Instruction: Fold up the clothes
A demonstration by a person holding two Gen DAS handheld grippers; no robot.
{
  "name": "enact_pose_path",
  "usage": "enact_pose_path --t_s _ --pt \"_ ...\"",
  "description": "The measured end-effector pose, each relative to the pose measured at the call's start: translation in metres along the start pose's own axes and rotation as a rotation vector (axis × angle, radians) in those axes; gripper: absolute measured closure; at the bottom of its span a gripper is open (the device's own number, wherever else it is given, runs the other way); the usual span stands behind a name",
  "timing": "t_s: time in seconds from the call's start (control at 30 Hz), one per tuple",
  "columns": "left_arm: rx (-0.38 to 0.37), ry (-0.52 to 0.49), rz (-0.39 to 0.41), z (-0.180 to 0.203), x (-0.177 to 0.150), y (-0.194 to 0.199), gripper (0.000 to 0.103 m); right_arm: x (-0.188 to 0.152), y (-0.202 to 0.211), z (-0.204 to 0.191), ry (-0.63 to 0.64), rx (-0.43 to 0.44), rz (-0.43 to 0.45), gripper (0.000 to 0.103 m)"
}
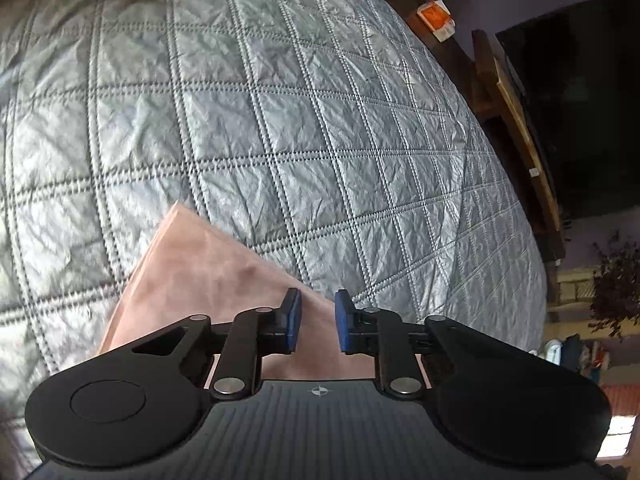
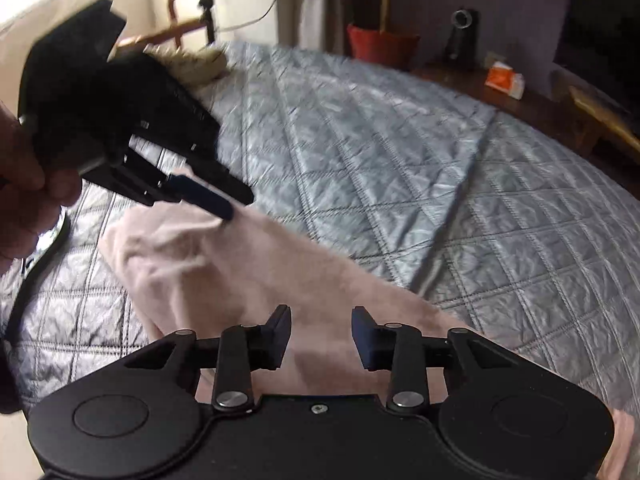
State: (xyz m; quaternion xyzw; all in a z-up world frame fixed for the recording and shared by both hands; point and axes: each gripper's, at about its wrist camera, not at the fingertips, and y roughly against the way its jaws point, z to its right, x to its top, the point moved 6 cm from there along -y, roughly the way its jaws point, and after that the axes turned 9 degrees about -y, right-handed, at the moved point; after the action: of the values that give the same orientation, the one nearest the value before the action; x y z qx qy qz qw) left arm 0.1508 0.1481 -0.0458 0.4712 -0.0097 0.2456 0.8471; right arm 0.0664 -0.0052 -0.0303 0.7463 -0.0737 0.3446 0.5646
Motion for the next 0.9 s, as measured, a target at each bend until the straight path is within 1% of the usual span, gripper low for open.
enact_pose_path --t_s 0.07,0.1,0.13,0.17,0.2,0.23,0.27,0.33,0.37,0.4,0.43,0.47,0.5,0.53,0.57,0.6,0.63,0.67,0.73,0.77,0.8,0.83,0.87,0.9 --pt "0.015 -0.024 0.002 0.005 0.003 -0.002 0.081 -0.003 -0.003 -0.01 -0.009 0.038 -0.029 0.073" --pt "0.027 -0.04 0.004 0.005 0.002 -0.003 0.083 -0.008 -0.007 -0.019 0.015 0.053 -0.054 0.073" --pt "0.039 -0.055 0.005 0.006 0.001 -0.003 0.085 -0.015 -0.011 -0.031 0.07 0.059 -0.081 0.07" --pt "0.044 -0.063 0.006 0.005 0.0 -0.003 0.087 -0.022 -0.013 -0.043 0.143 0.045 -0.089 0.07" --pt "0.041 -0.06 0.004 0.006 0.001 -0.006 0.088 -0.026 -0.011 -0.052 0.225 0.011 -0.072 0.07" --pt "0.038 -0.058 0.002 0.006 0.002 -0.008 0.09 -0.029 -0.008 -0.056 0.257 -0.005 -0.07 0.071" --pt "0.034 -0.053 -0.001 0.004 0.001 -0.007 0.093 -0.03 -0.006 -0.055 0.245 0.001 -0.082 0.071" --pt "0.027 -0.05 -0.006 -0.004 -0.008 0.003 0.093 -0.037 0.0 -0.051 0.226 0.046 -0.134 0.07" --pt "0.029 -0.055 -0.007 -0.005 -0.01 0.006 0.093 -0.04 0.002 -0.049 0.223 0.071 -0.165 0.061" --pt "0.03 -0.059 -0.008 -0.005 -0.012 0.009 0.093 -0.044 0.005 -0.048 0.227 0.081 -0.177 0.056" --pt "0.035 -0.064 -0.009 -0.005 -0.013 0.011 0.093 -0.046 0.01 -0.048 0.241 0.071 -0.163 0.055" --pt "0.037 -0.063 -0.006 -0.003 -0.012 0.011 0.09 -0.048 0.015 -0.048 0.255 0.061 -0.149 0.055" --pt "0.036 -0.06 0.001 -0.001 -0.012 0.013 0.086 -0.047 0.021 -0.045 0.238 0.061 -0.12 0.055" --pt "0.039 -0.067 0.009 0.001 -0.012 0.016 0.079 -0.041 0.028 -0.04 0.177 0.075 -0.07 0.055" --pt "0.047 -0.087 0.02 0.006 -0.013 0.018 0.075 -0.034 0.035 -0.034 0.117 0.08 -0.02 0.053" --pt "0.048 -0.118 0.025 0.012 -0.014 0.02 0.074 -0.029 0.041 -0.027 0.06 0.072 0.025 0.049" --pt "0.029 -0.145 0.02 0.02 -0.017 0.02 0.074 -0.025 0.042 -0.016 -0.001 0.058 0.054 0.039" --pt "0.009 -0.171 0.014 0.028 -0.021 0.021 0.073 -0.023 0.039 -0.004 -0.068 0.042 0.072 0.036" --pt "-0.06 -0.211 -0.013 0.045 -0.037 0.021 0.07 -0.023 0.032 0.022 -0.187 -0.007 0.095 0.037" --pt "-0.101 -0.222 -0.036 0.054 -0.047 0.02 0.068 -0.026 0.028 0.035 -0.245 -0.036 0.104 0.042" --pt "-0.124 -0.237 -0.059 0.061 -0.056 0.017 0.068 -0.029 0.025 0.048 -0.307 -0.06 0.11 0.046" --pt "-0.133 -0.269 -0.085 0.068 -0.068 0.016 0.067 -0.033 0.021 0.059 -0.366 -0.074 0.109 0.055" --pt "-0.128 -0.309 -0.104 0.074 -0.078 0.013 0.065 -0.038 0.018 0.069 -0.422 -0.078 0.101 0.07" --pt "-0.114 -0.358 -0.123 0.081 -0.09 0.01 0.065 -0.043 0.014 0.078 -0.469 -0.077 0.09 0.076"
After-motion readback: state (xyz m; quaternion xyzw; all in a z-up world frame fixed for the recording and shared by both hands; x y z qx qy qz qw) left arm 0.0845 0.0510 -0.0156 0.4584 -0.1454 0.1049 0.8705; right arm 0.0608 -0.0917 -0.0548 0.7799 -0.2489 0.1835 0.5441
